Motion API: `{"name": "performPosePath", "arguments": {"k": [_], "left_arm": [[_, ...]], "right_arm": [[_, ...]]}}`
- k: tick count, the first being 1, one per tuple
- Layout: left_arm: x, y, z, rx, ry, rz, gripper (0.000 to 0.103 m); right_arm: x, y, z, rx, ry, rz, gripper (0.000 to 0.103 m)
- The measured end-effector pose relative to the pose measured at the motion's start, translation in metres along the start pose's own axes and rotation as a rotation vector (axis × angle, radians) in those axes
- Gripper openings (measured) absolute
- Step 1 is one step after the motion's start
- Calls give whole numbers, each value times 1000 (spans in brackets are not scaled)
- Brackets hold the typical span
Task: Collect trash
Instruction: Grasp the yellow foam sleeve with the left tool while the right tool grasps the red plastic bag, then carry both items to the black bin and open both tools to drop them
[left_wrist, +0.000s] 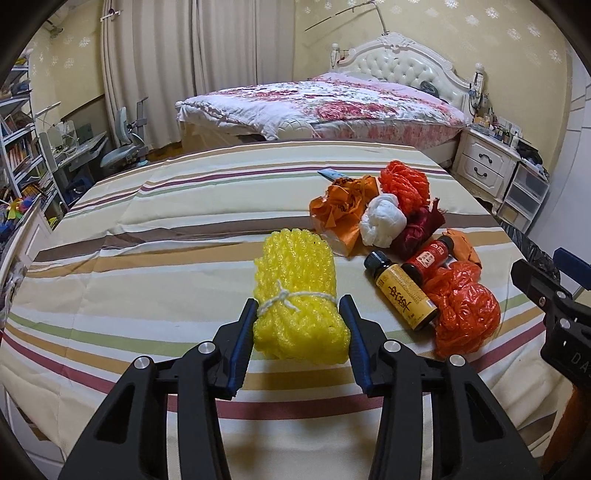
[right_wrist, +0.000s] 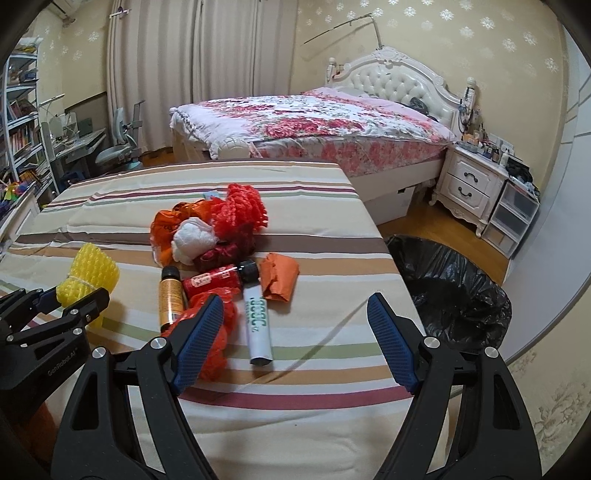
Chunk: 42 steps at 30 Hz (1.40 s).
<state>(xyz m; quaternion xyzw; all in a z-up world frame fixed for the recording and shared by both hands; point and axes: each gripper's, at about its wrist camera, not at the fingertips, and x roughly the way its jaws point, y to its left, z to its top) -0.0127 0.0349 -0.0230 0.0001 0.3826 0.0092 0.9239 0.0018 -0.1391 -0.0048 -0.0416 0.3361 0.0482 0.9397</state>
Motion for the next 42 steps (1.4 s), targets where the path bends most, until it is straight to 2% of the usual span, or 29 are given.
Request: {"name": "performPosePath", "arguments": {"k": [5, 13, 15, 17, 21, 30, 36, 42], "left_arm": [[-3, 13, 1, -19, -17, 24, 45], [-5, 23, 0, -39, -34, 45, 45], [-4, 25, 1, -44, -32, 41, 45], [-3, 25, 0, -48, -33, 38, 45], [-5, 25, 1, -48, -45, 34, 45], [-15, 10, 14, -22, -105, -14, 45], [-14, -25, 36, 31, -142, -101, 45], [-4, -78, 55, 101, -156, -193, 45]], "right_arm": [[5, 21, -2, -42, 27, 54, 68], [15, 39, -8, -72, 81, 96, 62], [19, 40, -10, -66, 105, 129, 53], [21, 41, -12, -64, 121, 157, 34], [16, 45, -13, -75, 109, 150, 30], [-3, 13, 1, -23, 28, 102, 29], [-8, -33, 17, 36, -23, -7, 29], [2, -93, 24, 122, -45, -131, 29]]}}
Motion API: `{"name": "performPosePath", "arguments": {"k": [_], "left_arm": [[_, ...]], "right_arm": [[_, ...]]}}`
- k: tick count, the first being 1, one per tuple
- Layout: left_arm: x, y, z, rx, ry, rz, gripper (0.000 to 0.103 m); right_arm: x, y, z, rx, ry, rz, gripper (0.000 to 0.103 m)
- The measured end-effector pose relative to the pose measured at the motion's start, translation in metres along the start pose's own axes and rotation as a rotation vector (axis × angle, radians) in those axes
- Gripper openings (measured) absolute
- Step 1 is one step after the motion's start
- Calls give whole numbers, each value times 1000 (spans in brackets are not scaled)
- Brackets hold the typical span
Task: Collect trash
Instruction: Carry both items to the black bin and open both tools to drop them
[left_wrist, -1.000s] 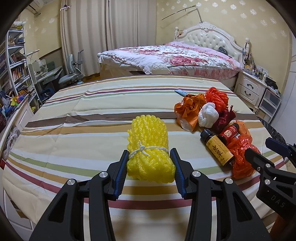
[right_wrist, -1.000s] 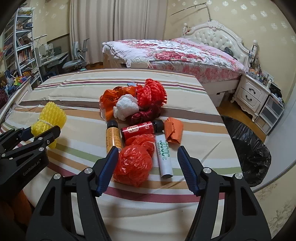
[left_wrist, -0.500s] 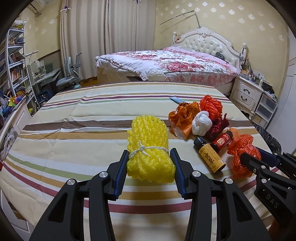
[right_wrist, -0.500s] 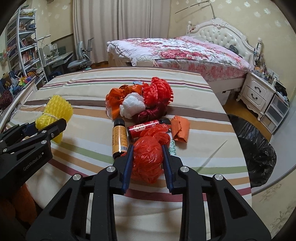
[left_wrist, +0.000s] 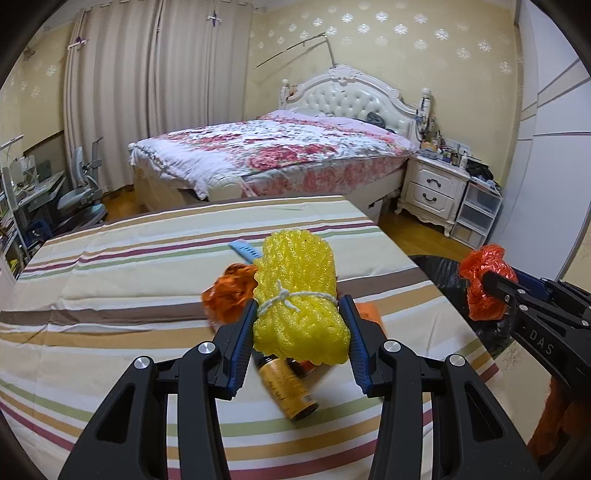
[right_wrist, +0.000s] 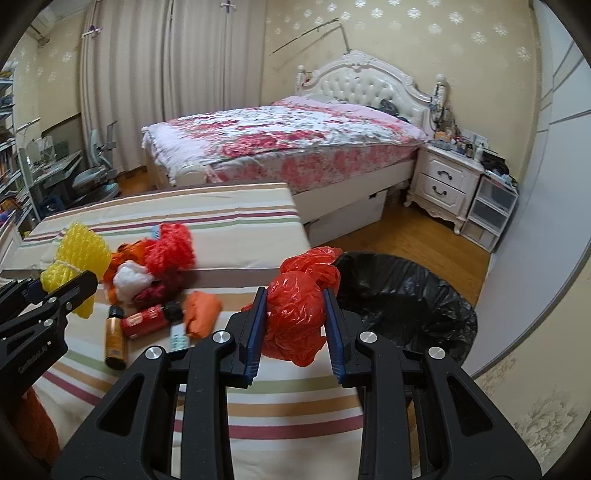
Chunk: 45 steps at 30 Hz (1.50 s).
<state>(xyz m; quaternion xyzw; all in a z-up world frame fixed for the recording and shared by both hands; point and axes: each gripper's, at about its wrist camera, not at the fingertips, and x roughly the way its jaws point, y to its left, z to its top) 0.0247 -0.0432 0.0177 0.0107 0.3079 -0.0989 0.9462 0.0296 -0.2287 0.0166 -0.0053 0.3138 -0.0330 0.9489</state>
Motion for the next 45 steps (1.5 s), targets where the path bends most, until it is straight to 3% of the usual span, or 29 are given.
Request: {"name": "performPosePath", "arguments": {"k": [10, 19, 37, 39, 41, 45], "left_arm": [[47, -63, 19, 71, 29, -101, 45], [87, -103, 37, 120, 49, -140, 45], [138, -147, 34, 193, 113, -124, 47], [141, -150, 33, 197, 124, -119, 53], [141, -149, 33, 184, 125, -114, 67], [140, -144, 36, 156, 117, -111, 74]], "right_arm": [[33, -56, 5, 68, -6, -123, 29], [53, -85, 10, 122, -2, -141, 29], [89, -126, 9, 208, 48, -168, 30], [91, -128, 7, 214, 45, -182, 32], [90, -131, 7, 224, 39, -195, 48], [88, -135, 7, 231, 35, -212, 50]]}}
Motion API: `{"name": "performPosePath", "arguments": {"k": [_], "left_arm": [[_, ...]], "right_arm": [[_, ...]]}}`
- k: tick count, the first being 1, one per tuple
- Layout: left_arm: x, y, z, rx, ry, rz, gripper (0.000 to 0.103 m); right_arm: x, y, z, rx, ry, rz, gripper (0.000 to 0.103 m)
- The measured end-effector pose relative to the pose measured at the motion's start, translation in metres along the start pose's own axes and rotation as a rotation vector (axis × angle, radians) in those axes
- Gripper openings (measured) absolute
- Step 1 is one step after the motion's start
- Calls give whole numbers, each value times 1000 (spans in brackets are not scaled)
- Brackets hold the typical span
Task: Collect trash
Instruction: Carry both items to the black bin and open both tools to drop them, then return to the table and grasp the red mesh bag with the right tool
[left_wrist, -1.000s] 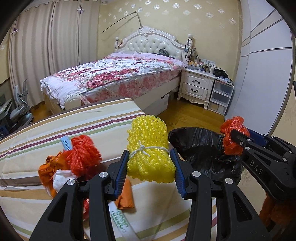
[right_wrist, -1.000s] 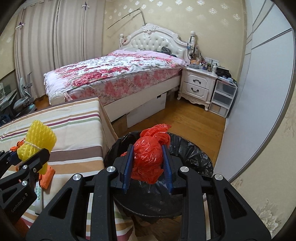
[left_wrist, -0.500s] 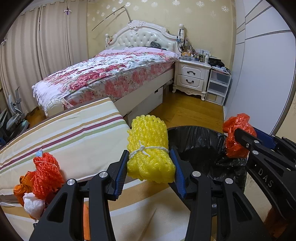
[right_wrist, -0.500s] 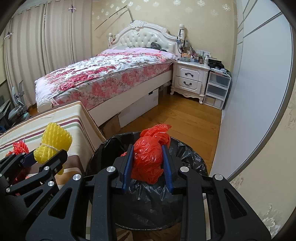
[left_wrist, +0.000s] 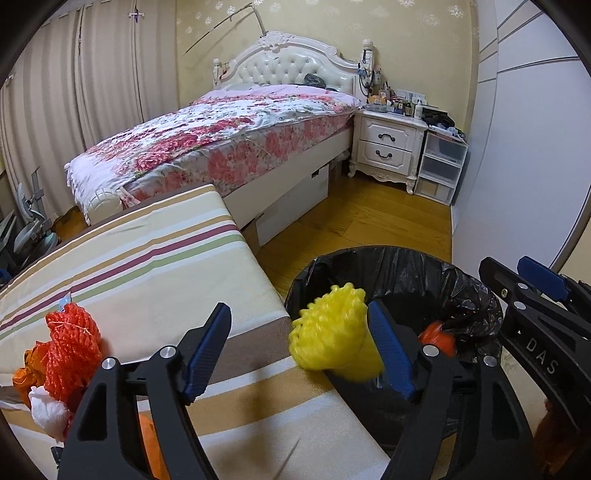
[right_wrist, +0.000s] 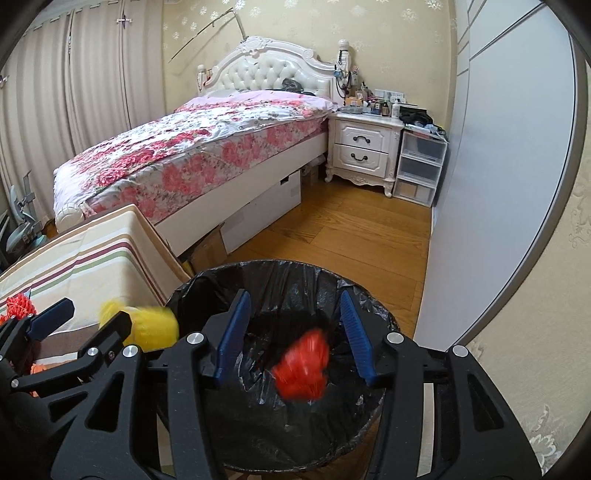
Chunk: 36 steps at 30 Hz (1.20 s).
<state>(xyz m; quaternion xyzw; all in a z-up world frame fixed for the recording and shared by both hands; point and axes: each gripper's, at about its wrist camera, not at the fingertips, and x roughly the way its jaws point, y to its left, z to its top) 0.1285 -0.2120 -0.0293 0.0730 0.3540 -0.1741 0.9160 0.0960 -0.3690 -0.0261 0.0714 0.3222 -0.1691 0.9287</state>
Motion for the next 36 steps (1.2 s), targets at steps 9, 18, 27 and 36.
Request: {"name": "performPosePath", "arguments": {"k": [9, 18, 27, 36], "left_arm": [[-4, 6, 1, -20, 1, 3, 79], [-14, 17, -6, -42, -2, -2, 80], [-34, 34, -8, -63, -33, 28, 80], [-60, 79, -14, -124, -43, 94, 80]], "right_arm": [[-10, -2, 1, 6, -20, -20, 59], [-18, -1, -3, -3, -23, -34, 66], [-29, 17, -11, -23, -14, 5, 66], [-40, 62, -11, -75, -13, 105, 66]]}}
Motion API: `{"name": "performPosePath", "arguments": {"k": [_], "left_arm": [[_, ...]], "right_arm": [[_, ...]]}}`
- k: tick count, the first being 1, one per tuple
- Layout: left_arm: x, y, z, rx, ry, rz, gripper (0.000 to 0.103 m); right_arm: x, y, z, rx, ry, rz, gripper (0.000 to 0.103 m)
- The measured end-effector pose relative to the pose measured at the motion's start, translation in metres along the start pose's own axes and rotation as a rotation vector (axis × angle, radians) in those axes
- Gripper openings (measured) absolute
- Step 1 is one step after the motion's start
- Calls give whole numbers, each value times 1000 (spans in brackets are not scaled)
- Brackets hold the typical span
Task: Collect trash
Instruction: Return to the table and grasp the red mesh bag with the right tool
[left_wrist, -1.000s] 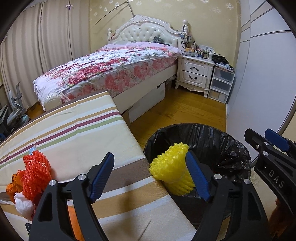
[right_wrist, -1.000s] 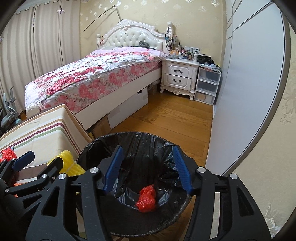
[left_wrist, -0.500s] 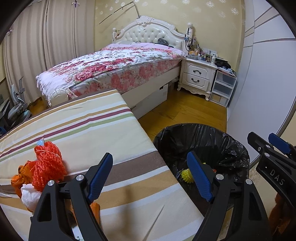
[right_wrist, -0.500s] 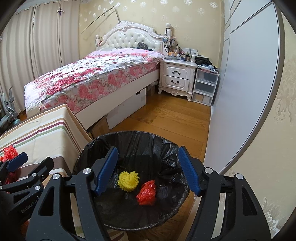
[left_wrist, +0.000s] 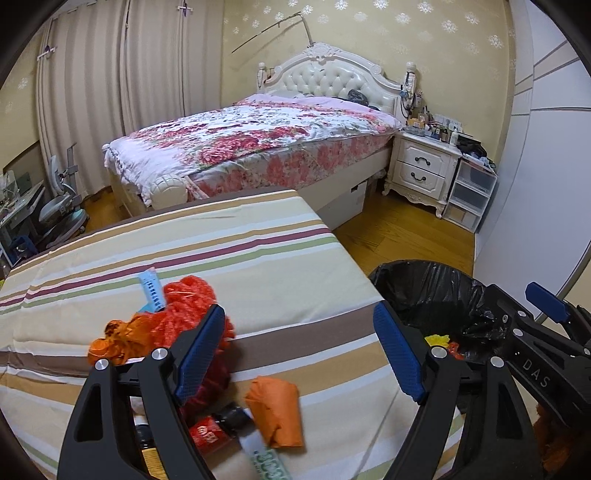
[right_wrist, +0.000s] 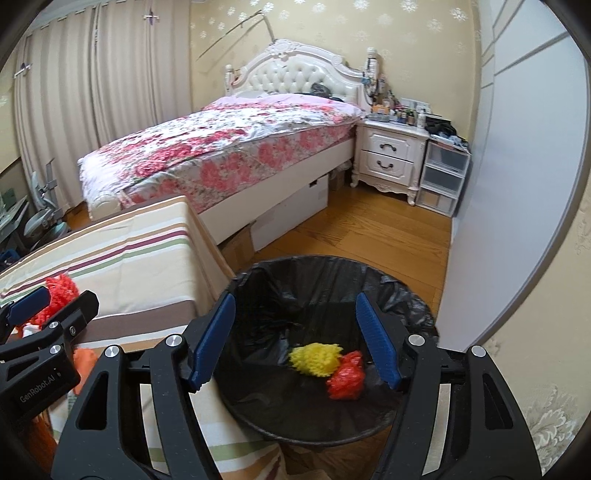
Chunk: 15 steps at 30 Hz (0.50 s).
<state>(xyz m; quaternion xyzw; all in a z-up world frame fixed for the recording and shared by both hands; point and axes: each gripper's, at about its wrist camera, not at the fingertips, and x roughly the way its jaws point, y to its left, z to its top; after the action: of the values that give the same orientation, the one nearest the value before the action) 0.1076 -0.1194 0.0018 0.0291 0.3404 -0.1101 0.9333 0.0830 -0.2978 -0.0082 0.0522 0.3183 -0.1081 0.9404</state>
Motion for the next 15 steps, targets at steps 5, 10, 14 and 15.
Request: {"name": "performPosePath", "arguments": {"k": [5, 10, 14, 15], "left_arm": [[-15, 40, -3, -45, -15, 60, 80], [-23, 86, -9, -111, -5, 128, 80], [-27, 123, -19, -161, 11, 189, 80], [-29, 131, -22, -173, 14, 202, 80]], "right_arm": [[-3, 31, 5, -40, -3, 65, 66], [-6, 67, 9, -80, 2, 139, 66], [-7, 101, 9, -132, 6, 193, 66], [-7, 109, 9, -145, 7, 205, 66]]}}
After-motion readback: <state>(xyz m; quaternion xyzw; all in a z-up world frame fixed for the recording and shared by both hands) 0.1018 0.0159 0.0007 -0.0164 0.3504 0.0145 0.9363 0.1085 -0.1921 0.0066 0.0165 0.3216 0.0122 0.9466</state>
